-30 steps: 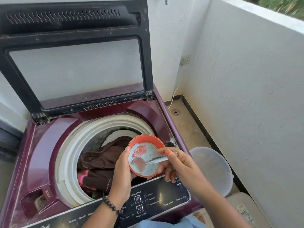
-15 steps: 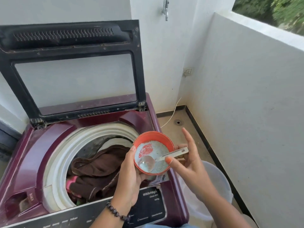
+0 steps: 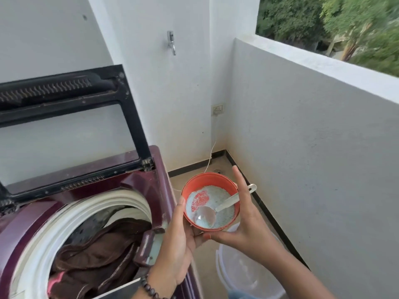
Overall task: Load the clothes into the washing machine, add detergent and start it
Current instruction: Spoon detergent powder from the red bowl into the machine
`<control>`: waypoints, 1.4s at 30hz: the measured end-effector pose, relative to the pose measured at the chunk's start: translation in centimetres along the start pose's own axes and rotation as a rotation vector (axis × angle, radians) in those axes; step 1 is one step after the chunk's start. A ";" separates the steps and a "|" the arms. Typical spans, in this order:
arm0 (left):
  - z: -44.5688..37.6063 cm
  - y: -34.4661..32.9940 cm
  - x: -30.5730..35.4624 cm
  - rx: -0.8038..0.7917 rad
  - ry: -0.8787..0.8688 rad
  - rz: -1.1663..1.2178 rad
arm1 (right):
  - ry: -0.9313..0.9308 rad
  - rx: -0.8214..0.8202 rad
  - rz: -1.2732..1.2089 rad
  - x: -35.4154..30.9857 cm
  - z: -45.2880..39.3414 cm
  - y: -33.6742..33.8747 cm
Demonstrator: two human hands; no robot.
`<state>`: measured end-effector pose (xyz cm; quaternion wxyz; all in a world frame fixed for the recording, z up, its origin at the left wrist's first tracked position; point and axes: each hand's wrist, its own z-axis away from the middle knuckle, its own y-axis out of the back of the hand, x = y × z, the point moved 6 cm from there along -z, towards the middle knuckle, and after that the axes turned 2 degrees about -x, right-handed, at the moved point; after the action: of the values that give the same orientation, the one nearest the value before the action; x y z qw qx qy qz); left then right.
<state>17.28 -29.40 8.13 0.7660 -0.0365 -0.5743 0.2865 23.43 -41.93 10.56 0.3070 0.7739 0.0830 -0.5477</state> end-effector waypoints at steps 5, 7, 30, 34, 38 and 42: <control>-1.4 -3.7 -0.3 -0.081 -0.046 -0.140 | -0.019 0.133 0.013 1.1 0.8 4.7; -2.2 -5.1 -0.2 -0.093 -0.067 -0.189 | -0.037 0.192 0.016 1.7 1.3 6.9; -3.2 -35.3 -5.1 -0.847 -0.234 -0.554 | -0.240 0.910 0.311 2.6 16.9 34.8; -3.0 -39.6 -5.6 -0.933 -0.292 -0.598 | -0.266 0.928 0.353 2.7 17.4 37.8; -3.0 -42.7 -6.2 -0.981 -0.320 -0.623 | -0.272 0.958 0.428 3.9 16.9 41.6; -3.2 -45.4 -7.0 -1.019 -0.342 -0.671 | -0.321 1.009 0.521 5.5 16.8 45.9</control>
<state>36.98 -69.75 18.53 0.5981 -0.1683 -0.7330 -0.2769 33.49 -89.18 19.65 0.0340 0.7267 -0.4282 -0.5361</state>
